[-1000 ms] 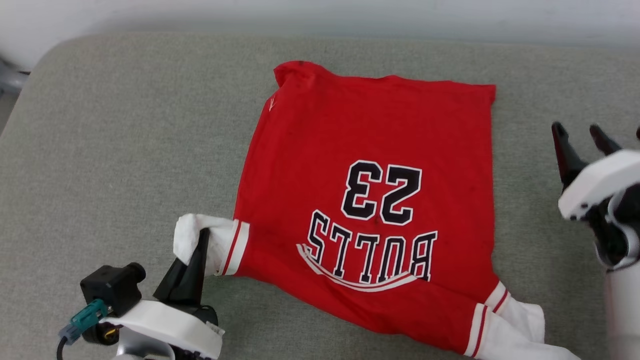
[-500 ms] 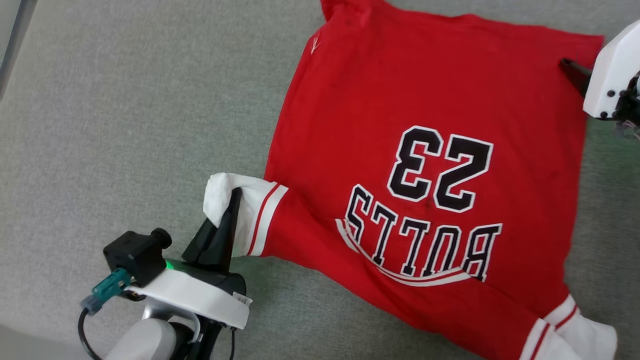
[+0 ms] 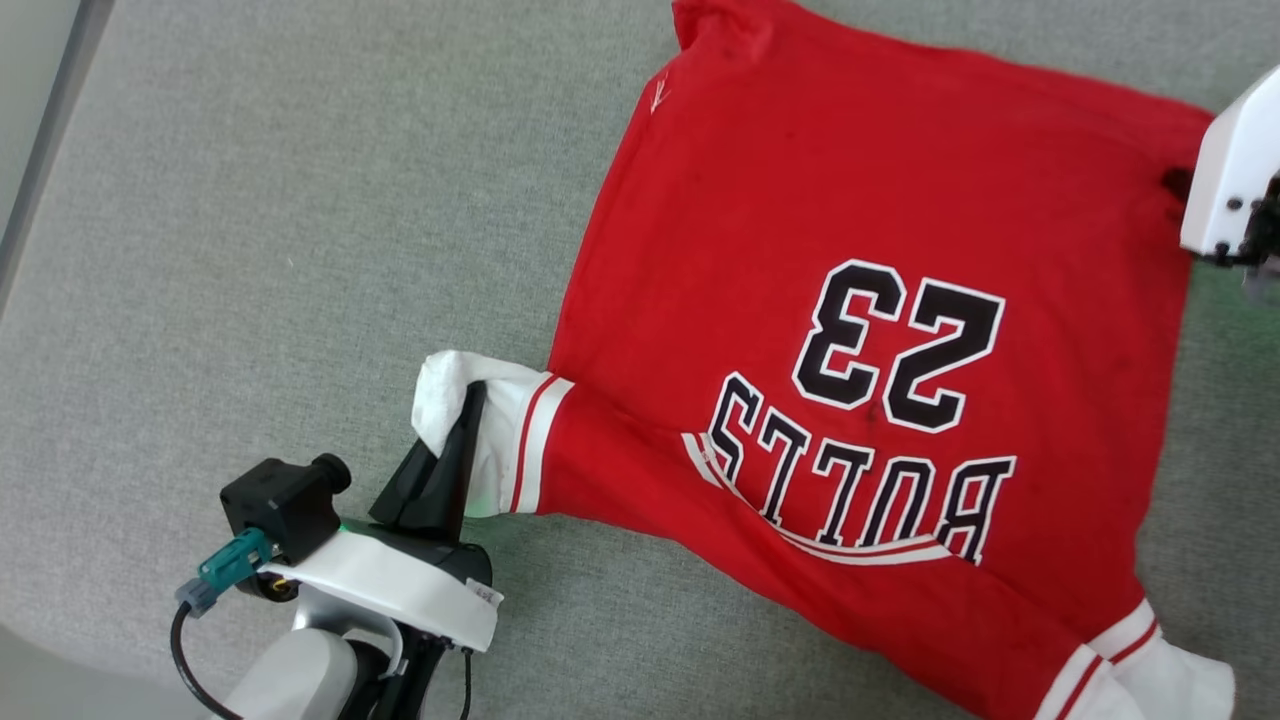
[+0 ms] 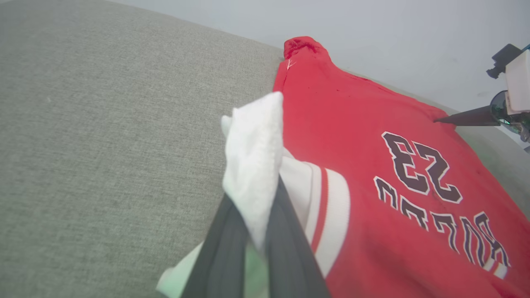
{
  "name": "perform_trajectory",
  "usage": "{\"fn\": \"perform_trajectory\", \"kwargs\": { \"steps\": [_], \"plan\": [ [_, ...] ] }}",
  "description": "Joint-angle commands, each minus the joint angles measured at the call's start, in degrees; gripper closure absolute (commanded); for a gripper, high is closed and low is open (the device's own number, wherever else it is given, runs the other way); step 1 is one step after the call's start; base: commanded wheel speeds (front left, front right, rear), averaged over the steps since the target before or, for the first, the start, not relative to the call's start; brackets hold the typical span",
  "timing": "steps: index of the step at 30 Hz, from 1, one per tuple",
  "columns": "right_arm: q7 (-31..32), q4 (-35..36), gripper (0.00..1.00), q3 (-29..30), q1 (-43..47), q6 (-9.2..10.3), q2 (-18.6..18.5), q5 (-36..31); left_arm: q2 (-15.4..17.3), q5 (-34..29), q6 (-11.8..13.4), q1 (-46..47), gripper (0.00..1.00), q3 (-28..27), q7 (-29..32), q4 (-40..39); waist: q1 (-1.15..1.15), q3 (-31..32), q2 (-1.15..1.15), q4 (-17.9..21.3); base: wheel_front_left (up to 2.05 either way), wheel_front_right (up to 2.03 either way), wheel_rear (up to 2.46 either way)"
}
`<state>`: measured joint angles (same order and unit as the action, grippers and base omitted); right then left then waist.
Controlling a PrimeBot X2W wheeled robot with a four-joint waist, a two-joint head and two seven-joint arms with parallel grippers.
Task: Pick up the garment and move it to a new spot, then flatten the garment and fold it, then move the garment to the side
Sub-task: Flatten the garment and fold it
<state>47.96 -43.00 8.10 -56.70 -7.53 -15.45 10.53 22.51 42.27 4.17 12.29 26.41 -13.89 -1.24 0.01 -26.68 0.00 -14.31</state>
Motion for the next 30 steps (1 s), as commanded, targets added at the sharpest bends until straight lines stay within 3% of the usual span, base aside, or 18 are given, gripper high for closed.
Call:
{"fn": "perform_trajectory", "kwargs": {
  "steps": [1,10,19,27,30],
  "plan": [
    [-0.3,0.0,1.0,-0.5,2.6,0.09,-1.2,-0.6,0.1,0.3,0.0,-0.5,1.0,-0.3,-0.4,0.6,-0.01,2.2,0.0,0.8,0.0,0.0,0.0],
    [-1.3,9.8,1.0,-6.1,11.4,0.08,-6.0,2.8,2.3,1.8,1.7,-4.4,1.0,-1.4,1.3,2.2,-0.01,10.0,0.0,5.7,0.0,0.0,0.0],
    [1.5,25.6,1.0,-5.5,32.4,0.08,-8.7,7.0,4.8,2.8,6.1,-10.2,1.0,-2.3,4.4,-0.3,-0.01,18.5,0.0,12.0,0.0,0.0,0.0],
    [4.6,38.6,1.0,-0.7,51.9,0.08,-5.8,7.4,6.0,3.6,9.6,-14.3,1.0,-2.7,6.9,-2.0,-0.01,22.1,0.0,15.8,0.0,0.0,0.0],
    [5.3,42.7,1.0,1.4,59.0,0.07,-2.6,7.5,6.7,4.1,9.9,-15.1,1.0,-2.1,8.8,-1.7,-0.01,22.5,0.0,16.8,0.0,0.0,0.0]
  ]
}}
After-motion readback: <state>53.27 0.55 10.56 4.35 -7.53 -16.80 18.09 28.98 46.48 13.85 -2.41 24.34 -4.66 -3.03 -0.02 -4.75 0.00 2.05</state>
